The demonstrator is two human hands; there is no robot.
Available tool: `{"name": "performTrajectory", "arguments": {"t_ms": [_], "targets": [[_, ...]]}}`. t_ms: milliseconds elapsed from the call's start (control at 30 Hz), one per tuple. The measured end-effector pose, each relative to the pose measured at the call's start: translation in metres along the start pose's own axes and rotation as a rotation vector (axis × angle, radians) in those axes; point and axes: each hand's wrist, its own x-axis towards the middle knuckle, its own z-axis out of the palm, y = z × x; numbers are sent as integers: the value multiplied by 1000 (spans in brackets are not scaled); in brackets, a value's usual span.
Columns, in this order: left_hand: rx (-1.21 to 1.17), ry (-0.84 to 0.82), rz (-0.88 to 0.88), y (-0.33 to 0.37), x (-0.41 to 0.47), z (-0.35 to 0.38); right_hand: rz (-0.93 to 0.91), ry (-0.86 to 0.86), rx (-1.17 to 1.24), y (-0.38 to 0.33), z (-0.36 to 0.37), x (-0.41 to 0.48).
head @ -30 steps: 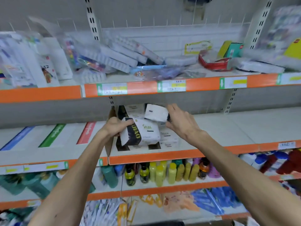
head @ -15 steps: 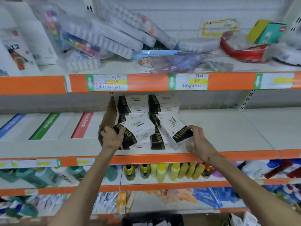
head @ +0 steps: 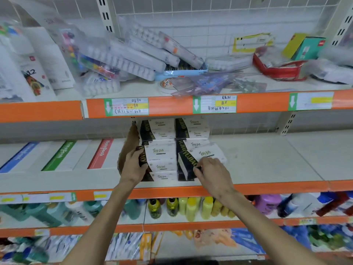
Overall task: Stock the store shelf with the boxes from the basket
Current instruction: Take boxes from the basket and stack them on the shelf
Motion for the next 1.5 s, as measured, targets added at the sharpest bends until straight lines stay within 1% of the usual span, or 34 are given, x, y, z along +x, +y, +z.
{"name": "performTrajectory", "arguments": {"t_ms": [67,133,167,233,267,333,400,433,500,533,600,667,700,733,867,900,1033,1100,1267,1500], "targets": [[3,26,-4,0,-1,1,-53,16,16,12,-6,7],[-18,40,-17,-2,-3,3,34,-43,14,31,-12,12],[-39,46,-26,-4,-4,5,96,-104,27,39,-14,13],[-90,75,-38,-7,-7,10,206,-226,120,47,-15,16],[-111,96,-43,-8,-8,13,242,-235,152,48,-12,16],[-144,127,-58,-9,-8,17,315,-133,141,43,-7,14],[-206,130,-71,-9,-3,18,384,-15,121,36,-2,13],[-236,125,-76,-9,-1,18,399,16,118,33,-1,14],[-252,125,-77,-9,3,17,393,26,151,31,-1,19],[-249,130,-72,-11,5,17,375,14,205,31,-2,22],[-252,135,-60,-13,7,17,275,-31,291,33,-4,21],[-241,126,-37,-17,10,17,138,-67,233,37,-3,18],[-229,118,-28,-18,12,17,113,-73,203,41,-2,19],[-219,109,-25,-19,14,17,132,-70,197,44,-1,20],[-211,98,-49,-18,24,17,333,3,265,50,5,33],[-224,107,-56,-17,27,19,356,9,287,51,7,36],[-257,188,-111,-16,33,25,367,20,312,50,15,50],[-260,203,-122,-18,39,28,388,17,311,49,17,59],[-275,167,-163,-17,60,29,401,-1,291,48,19,82],[-268,92,-167,-18,80,27,451,-4,277,46,20,102]]}}
